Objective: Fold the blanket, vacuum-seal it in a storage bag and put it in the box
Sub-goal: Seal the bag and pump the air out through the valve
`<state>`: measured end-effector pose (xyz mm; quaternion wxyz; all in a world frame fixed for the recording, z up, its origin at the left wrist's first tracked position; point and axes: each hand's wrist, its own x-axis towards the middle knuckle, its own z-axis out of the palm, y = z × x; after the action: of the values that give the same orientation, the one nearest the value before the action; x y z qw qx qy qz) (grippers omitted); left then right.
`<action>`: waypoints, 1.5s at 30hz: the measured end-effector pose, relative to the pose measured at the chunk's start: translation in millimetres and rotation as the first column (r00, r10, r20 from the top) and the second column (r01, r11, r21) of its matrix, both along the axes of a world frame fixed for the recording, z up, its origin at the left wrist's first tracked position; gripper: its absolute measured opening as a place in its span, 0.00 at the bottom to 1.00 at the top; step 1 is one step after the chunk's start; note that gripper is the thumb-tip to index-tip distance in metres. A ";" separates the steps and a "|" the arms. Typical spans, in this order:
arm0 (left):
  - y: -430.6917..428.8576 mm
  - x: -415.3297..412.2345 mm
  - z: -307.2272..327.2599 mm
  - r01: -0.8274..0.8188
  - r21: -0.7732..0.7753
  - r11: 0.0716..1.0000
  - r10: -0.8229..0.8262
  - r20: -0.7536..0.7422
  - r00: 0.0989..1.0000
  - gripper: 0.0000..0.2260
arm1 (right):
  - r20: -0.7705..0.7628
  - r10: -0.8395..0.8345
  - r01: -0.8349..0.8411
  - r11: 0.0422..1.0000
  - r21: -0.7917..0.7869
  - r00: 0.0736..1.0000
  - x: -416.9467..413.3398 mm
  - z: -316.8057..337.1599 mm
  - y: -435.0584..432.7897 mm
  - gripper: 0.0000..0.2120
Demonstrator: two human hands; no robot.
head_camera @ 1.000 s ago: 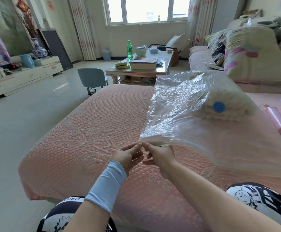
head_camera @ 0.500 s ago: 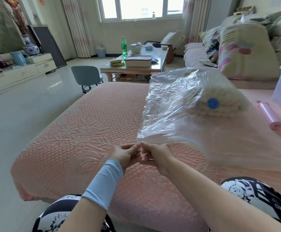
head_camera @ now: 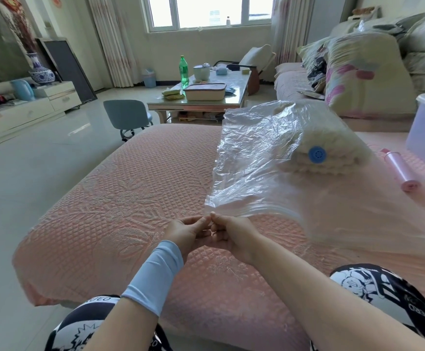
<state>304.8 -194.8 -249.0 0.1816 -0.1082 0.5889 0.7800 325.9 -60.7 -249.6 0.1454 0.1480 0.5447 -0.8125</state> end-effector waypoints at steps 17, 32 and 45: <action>7.0 -3.9 2.8 0.021 -0.044 0.999 -0.021 0.010 1.000 0.05 | 0.005 -0.137 0.136 0.989 0.062 0.991 6.1 -2.4 -1.6 0.12; -0.1 2.6 3.2 -0.058 -0.257 0.965 0.028 -0.122 0.992 0.05 | -0.002 -0.176 0.175 0.974 0.148 0.984 7.7 -6.0 -10.9 0.09; -7.0 0.8 4.6 0.005 -0.256 0.967 -0.033 -0.104 0.994 0.05 | -0.009 -0.075 0.076 0.996 0.040 0.997 10.3 -11.6 -6.0 0.08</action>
<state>305.6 -201.8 -244.4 0.1417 -0.0827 0.6943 0.7008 336.2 -66.7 -261.2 0.1095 0.1682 0.5554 -0.8070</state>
